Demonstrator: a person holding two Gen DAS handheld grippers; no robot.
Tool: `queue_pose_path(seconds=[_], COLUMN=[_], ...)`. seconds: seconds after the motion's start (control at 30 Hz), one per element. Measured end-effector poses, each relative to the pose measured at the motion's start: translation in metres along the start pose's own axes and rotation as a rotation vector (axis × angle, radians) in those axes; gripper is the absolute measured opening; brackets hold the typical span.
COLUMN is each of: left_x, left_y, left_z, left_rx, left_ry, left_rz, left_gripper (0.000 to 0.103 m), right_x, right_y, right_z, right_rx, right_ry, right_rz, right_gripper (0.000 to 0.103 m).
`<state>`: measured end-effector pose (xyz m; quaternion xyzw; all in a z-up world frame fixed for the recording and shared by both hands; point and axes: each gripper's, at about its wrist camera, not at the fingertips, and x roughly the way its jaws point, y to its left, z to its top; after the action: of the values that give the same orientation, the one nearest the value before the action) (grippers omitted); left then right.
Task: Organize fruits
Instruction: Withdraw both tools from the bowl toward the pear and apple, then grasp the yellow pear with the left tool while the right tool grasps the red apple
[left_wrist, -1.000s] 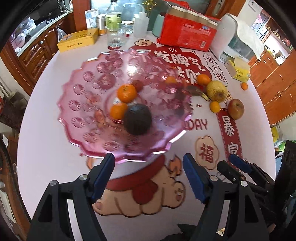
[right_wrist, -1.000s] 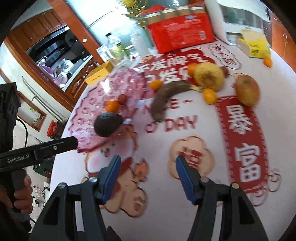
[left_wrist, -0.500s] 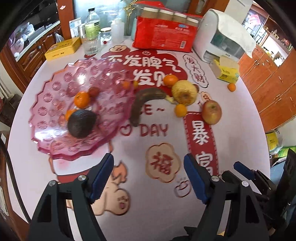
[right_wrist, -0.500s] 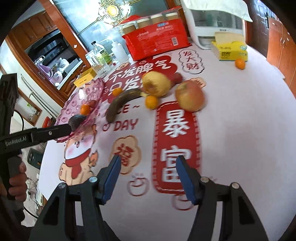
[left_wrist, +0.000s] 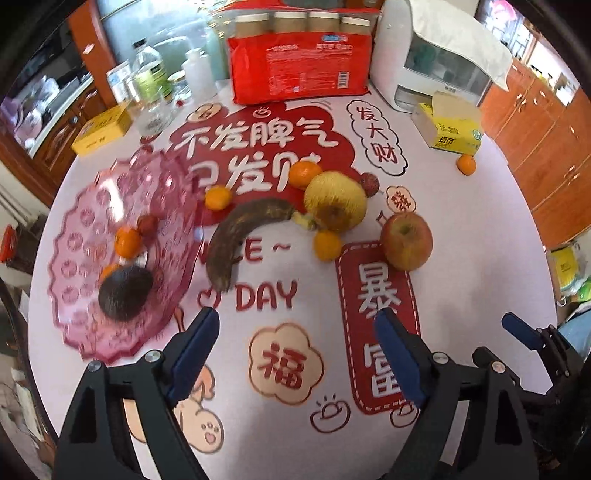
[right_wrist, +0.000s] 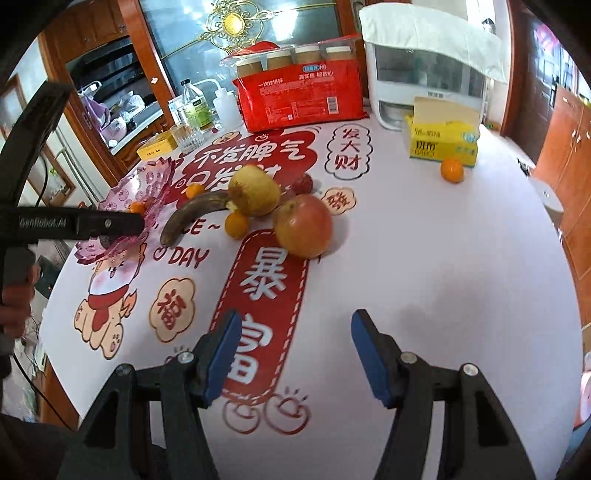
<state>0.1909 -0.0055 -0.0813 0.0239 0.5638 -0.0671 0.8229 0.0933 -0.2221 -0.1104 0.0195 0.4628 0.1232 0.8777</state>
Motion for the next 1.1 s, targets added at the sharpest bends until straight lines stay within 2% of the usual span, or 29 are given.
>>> queue_pose_path(seconds=[0.13, 0.3, 0.47, 0.8, 1.1], left_x=[0.01, 0.032, 0.053, 0.098, 0.15], left_y=[-0.011, -0.022, -0.032, -0.049, -0.061], left_z=[0.028, 0.06, 0.088, 0.129, 0.128], left_rx=[0.055, 0.114, 0.186, 0.263, 0.278], left_ry=[0.026, 0.125, 0.161, 0.207, 0.293], left_rz=[0.047, 0.09, 0.137, 0.131, 0.097], left_gripper=[0.088, 0.089, 0.089, 0.091, 0.091], right_x=[0.005, 0.014, 0.031, 0.082, 0.112], right_y=[-0.004, -0.005, -0.003, 0.001, 0.003], right_z=[0.012, 0.032, 0.054, 0.072, 0.06], right_rx=[-0.043, -0.09, -0.117, -0.128, -0.147], right_ry=[-0.015, -0.047, -0.064, -0.052, -0.091], right_rz=[-0.003, -0.01, -0.006, 0.001, -0.005], right_gripper=[0.066, 0.069, 0.069, 0.071, 0.071])
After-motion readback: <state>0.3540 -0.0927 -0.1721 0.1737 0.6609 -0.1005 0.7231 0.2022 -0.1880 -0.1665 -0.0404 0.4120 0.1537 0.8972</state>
